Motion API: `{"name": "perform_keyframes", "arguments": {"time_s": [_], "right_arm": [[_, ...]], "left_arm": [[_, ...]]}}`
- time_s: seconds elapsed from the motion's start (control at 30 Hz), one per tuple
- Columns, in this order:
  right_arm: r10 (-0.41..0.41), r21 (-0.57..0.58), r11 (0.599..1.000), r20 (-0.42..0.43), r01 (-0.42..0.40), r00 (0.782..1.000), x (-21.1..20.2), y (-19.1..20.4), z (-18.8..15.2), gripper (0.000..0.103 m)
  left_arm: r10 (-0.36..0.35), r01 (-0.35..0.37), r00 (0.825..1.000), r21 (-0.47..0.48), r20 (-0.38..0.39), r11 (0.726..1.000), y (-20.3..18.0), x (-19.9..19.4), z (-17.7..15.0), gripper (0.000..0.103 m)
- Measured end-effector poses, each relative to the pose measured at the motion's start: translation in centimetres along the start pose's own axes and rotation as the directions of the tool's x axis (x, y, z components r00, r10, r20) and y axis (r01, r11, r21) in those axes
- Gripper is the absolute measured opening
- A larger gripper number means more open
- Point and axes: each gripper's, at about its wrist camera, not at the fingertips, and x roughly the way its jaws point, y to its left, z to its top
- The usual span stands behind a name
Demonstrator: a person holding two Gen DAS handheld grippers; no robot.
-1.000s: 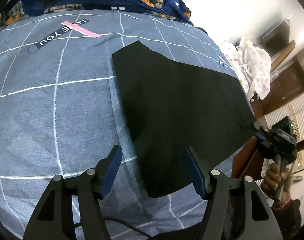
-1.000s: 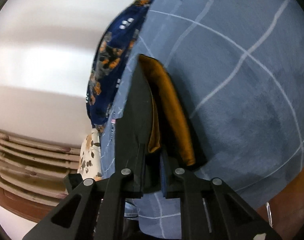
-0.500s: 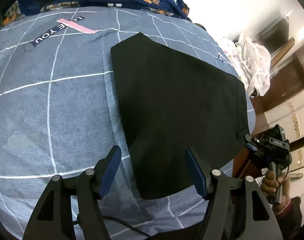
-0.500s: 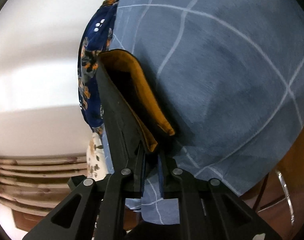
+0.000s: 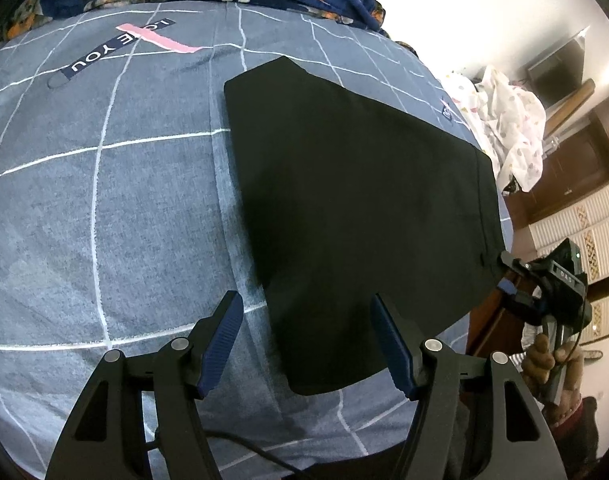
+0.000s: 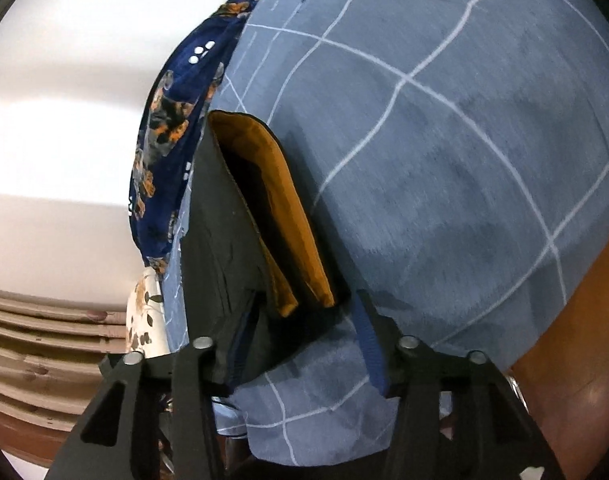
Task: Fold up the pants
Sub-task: 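Press the folded edge flat with the right tool while the left tool hovers above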
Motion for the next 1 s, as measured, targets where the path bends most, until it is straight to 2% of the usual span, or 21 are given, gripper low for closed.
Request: {"name": "perform_keyframes", "arguments": {"time_s": [0.1, 0.27, 0.37, 0.47, 0.5, 0.53, 0.6, 0.63, 0.73, 0.8, 0.9, 1.0], "right_arm": [[0.011, -0.019, 1.000, -0.008, -0.011, 1.000, 0.3, 0.4, 0.2, 0.027], [0.045, -0.050, 0.998, 0.001, -0.045, 0.999, -0.1, 1.4, 0.3, 0.022], [0.092, -0.006, 0.996, -0.012, -0.092, 0.996, 0.4, 1.1, 0.5, 0.020], [0.197, 0.070, 0.978, -0.046, -0.194, 0.979, 2.1, 1.9, 0.7, 0.020], [0.257, 0.071, 0.965, -0.052, -0.253, 0.965, 2.4, 2.9, 0.5, 0.019], [0.281, 0.048, 0.959, -0.057, -0.279, 0.958, 2.4, 4.0, 0.4, 0.019], [0.220, -0.005, 0.975, -0.039, -0.220, 0.975, 1.9, 4.4, 0.6, 0.018], [0.191, 0.011, 0.982, -0.033, -0.191, 0.981, 1.8, 3.4, 0.8, 0.018], [0.148, 0.081, 0.986, -0.033, -0.145, 0.988, 2.1, 0.3, 0.9, 0.018], [0.159, 0.094, 0.983, -0.030, -0.155, 0.987, 2.0, 0.0, 0.9, 0.017], [0.129, 0.023, 0.991, -0.021, -0.129, 0.991, 1.8, 1.5, 1.1, 0.017], [0.099, 0.030, 0.995, -0.025, -0.099, 0.995, 2.0, 0.8, 1.0, 0.017]], "left_arm": [[-0.001, 0.001, 1.000, -0.010, -0.003, 1.000, 0.1, 0.1, 0.0, 0.067], [-0.002, 0.002, 1.000, -0.021, -0.007, 1.000, 0.4, 0.0, -0.1, 0.067], [0.007, -0.007, 1.000, -0.012, 0.006, 1.000, 0.4, -0.3, 0.0, 0.067], [0.015, -0.015, 0.999, -0.032, 0.030, 0.999, 0.9, -1.0, 0.3, 0.067], [0.011, -0.010, 0.999, -0.044, 0.033, 0.999, 1.1, -1.2, 0.4, 0.067], [0.007, -0.005, 0.999, -0.054, 0.037, 0.999, 1.2, -1.4, 0.4, 0.067], [0.006, -0.004, 0.999, -0.057, 0.042, 0.998, 1.3, -1.5, 0.5, 0.067], [0.008, -0.006, 0.999, -0.051, 0.042, 0.999, 1.3, -1.5, 0.5, 0.067], [0.015, -0.014, 1.000, -0.041, 0.024, 0.999, 1.1, -0.6, 0.5, 0.067], [0.006, -0.006, 1.000, -0.042, 0.005, 0.999, 1.0, 0.0, 0.4, 0.067], [0.016, -0.016, 1.000, -0.023, -0.003, 1.000, 0.5, 0.4, 0.3, 0.067], [0.015, -0.015, 1.000, -0.022, -0.005, 1.000, 0.4, 0.5, 0.3, 0.067]]}}
